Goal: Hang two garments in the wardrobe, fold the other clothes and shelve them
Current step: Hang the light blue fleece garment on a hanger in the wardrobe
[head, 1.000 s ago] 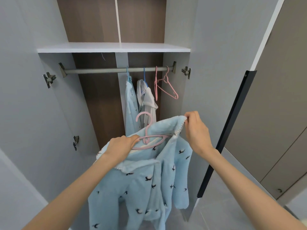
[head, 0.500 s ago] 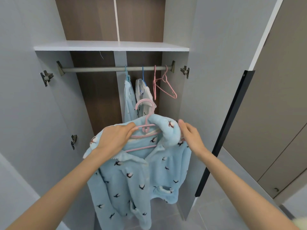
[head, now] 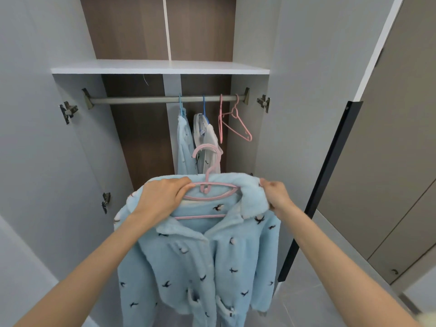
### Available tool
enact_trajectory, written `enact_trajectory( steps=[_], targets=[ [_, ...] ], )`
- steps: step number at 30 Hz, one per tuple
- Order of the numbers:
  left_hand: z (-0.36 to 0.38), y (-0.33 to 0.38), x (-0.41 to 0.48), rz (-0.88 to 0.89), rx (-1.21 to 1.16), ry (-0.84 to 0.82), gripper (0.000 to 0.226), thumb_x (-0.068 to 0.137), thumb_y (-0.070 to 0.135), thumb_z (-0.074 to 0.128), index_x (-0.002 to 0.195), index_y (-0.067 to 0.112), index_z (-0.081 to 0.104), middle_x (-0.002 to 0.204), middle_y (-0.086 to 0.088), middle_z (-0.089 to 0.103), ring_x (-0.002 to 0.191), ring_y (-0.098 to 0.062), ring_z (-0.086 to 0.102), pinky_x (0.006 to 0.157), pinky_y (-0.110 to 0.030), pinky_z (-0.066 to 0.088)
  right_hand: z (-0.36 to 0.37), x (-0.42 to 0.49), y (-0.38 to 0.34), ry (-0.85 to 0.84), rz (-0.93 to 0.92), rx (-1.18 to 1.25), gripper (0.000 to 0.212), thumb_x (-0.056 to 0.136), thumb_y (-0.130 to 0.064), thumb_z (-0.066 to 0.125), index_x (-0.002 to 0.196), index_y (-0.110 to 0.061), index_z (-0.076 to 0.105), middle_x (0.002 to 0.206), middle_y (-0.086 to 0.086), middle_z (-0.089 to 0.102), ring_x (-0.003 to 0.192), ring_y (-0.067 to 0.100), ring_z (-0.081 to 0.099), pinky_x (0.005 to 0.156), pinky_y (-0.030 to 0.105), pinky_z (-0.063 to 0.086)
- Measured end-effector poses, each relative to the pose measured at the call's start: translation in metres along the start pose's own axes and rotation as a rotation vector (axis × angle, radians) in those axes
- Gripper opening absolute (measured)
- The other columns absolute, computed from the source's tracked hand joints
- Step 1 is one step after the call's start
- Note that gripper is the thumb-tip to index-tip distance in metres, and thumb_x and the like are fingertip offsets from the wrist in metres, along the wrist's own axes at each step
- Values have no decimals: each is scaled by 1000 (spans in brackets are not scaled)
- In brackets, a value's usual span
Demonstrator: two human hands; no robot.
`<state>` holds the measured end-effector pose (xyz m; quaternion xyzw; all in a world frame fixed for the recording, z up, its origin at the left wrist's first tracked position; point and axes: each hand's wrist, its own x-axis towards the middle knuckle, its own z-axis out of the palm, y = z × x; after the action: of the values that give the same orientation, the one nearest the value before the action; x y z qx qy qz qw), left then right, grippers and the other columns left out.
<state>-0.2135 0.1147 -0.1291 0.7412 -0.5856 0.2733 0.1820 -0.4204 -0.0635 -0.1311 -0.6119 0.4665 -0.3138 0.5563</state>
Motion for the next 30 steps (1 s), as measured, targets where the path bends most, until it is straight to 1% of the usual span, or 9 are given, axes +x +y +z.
enact_trajectory(
  steps=[2,4,7,10,13,19,23,26,30],
  targets=[
    [1,5,-4,35,-58,32,48,94,48,28,82,23,67,71,2,70,56,-26,63,44,-27,38,-1,0,18,155,-220,-654,33,102,-29,36,78,-8,43,72,10,55,71,31,52,59,32,38],
    [2,8,-6,33,-116,18,52,93,48,25,87,22,69,80,3,72,63,-27,65,50,-31,48,-4,0,27,232,-321,-958,29,101,-31,34,90,-7,44,88,14,62,82,33,58,64,35,41],
    [4,5,-7,34,-143,13,51,93,47,27,91,22,71,86,3,74,72,-26,68,59,-33,52,-15,3,26,196,-417,-907,26,95,-20,51,118,-11,49,114,12,53,106,29,46,77,38,45],
    [3,5,-3,28,-178,-13,44,94,45,35,94,22,72,92,4,74,78,-24,68,69,-33,49,-8,-9,10,-4,-691,-634,24,98,-27,49,117,-21,61,117,-1,59,111,18,49,91,32,43],
    [2,10,6,72,-142,-9,47,95,44,29,90,24,71,86,9,73,75,-17,64,76,-31,36,14,-25,0,-245,-824,-820,31,98,-43,41,115,-28,62,111,-9,59,103,11,54,82,31,46],
    [0,6,4,118,-125,-45,36,96,48,40,85,29,69,86,18,64,89,-12,52,92,-32,17,23,-30,12,-251,-902,-967,28,102,-35,37,111,-20,59,105,-4,58,91,21,57,71,32,41],
    [-3,-4,1,-167,-123,13,34,84,49,64,110,26,61,117,1,51,107,-24,43,90,-35,22,24,-32,11,-109,-886,-902,26,101,-34,39,102,-20,61,97,-4,57,81,23,57,63,32,39],
    [-6,-13,-8,-437,-128,27,46,79,37,72,111,9,53,105,-12,45,93,-31,44,74,-39,41,17,-31,4,-39,-866,-866,25,101,-34,40,98,-20,61,94,-6,57,77,20,56,60,30,35],
    [-12,-13,-6,-390,-89,-21,19,93,27,50,98,9,48,91,-5,43,84,-25,45,55,-36,38,18,-34,-7,-53,-871,-890,27,101,-37,38,99,-21,60,94,-7,53,76,20,54,59,30,34]
  ],
)
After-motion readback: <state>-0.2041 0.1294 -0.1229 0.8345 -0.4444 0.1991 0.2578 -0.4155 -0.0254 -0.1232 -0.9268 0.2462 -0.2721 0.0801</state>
